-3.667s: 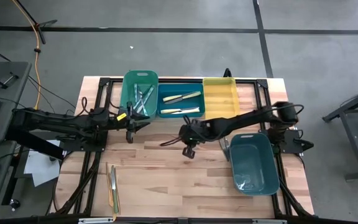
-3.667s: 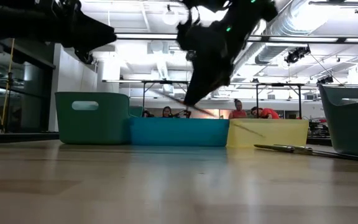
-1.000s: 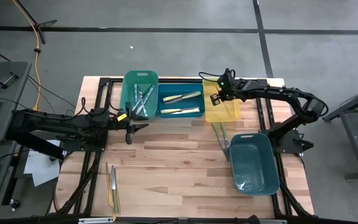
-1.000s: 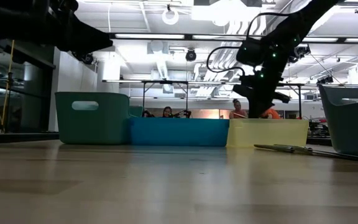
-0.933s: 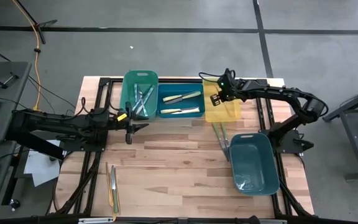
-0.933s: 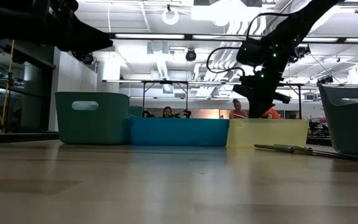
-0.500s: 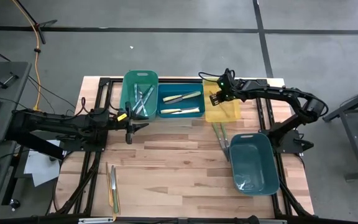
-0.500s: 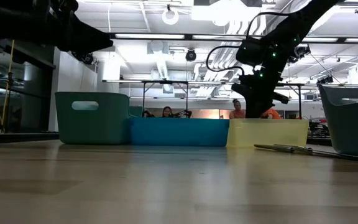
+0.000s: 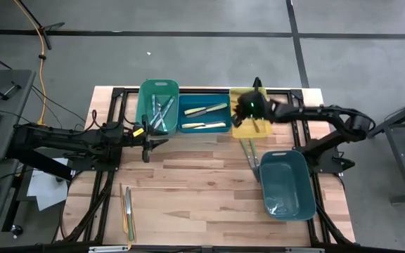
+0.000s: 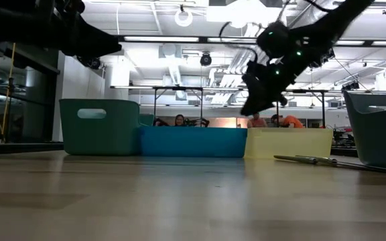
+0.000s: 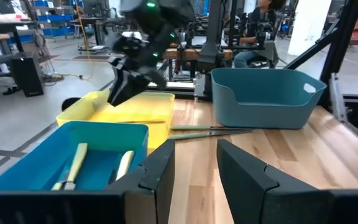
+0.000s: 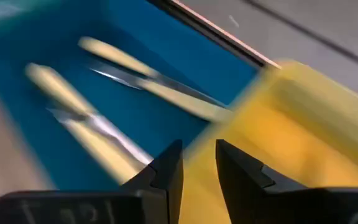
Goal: Sort silverware by color (type)
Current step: Put the gold knife into the yellow bin
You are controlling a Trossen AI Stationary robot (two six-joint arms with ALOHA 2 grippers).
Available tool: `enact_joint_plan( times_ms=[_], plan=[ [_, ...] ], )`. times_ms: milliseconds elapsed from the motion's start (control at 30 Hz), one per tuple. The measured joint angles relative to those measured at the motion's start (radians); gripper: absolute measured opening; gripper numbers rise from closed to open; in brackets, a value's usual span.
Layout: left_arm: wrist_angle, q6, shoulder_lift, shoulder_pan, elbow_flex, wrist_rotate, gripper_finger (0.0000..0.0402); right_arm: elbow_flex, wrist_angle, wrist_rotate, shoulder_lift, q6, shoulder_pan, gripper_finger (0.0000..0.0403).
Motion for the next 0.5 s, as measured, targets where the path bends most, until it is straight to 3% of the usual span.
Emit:
enact_joint_plan(
  times_ms=[167, 267, 367, 500],
  plan=[
    [0.003, -0.007, -0.015, 0.0, 0.0, 0.007, 0.0112, -0.246, 0.629, -0.098, -0.011, 0.045, 0.168, 0.0091],
    [0.012, 0.001, -0.026, 0.0, 0.0, 0.007, 0.0112, -0.325, 0.97, -0.107, -0.01, 0.029, 0.26, 0.0091],
    [0.036, 0.01, -0.032, 0.0, 0.0, 0.007, 0.0112, -0.333, 1.141, -0.127, -0.01, -0.04, 0.326, 0.0091],
    [0.036, 0.012, -0.03, 0.0, 0.0, 0.006, 0.0112, -0.293, 1.156, -0.137, -0.01, -0.138, 0.379, 0.0091]
  ],
)
